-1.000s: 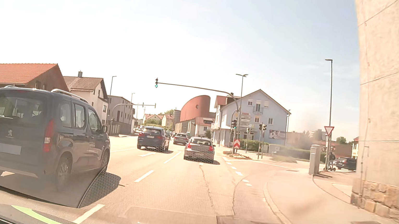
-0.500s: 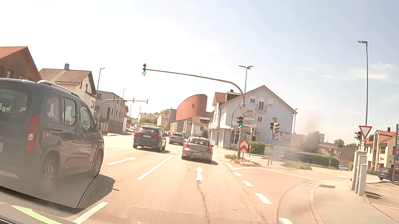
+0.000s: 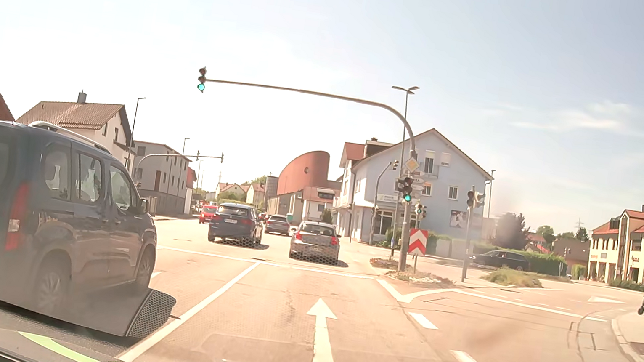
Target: Follow the waypoints while adhering to traffic rules and regulations
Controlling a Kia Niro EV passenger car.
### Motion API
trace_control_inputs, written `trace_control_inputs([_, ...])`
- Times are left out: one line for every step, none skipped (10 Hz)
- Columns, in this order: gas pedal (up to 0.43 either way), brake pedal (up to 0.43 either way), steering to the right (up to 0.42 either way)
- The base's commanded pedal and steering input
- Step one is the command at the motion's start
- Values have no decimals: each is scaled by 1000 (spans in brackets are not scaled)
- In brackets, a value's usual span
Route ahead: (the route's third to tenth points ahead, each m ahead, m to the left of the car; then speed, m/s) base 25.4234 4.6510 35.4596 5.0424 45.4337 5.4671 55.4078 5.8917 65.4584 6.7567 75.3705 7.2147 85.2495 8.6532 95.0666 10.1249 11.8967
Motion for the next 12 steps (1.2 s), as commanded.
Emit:
trace_control_inputs([87, 0, 4])
trace_control_inputs([87, 0, 3])
trace_control_inputs([87, 0, 2])
trace_control_inputs([79, 0, 1])
trace_control_inputs([67, 0, 0])
trace_control_inputs([59, 0, -1])
trace_control_inputs([47, 0, -2])
trace_control_inputs([0, 0, -2])
trace_control_inputs([0, 0, -2])
trace_control_inputs([0, 0, -2])
trace_control_inputs([0, 0, -2])
trace_control_inputs([0, 0, -2])
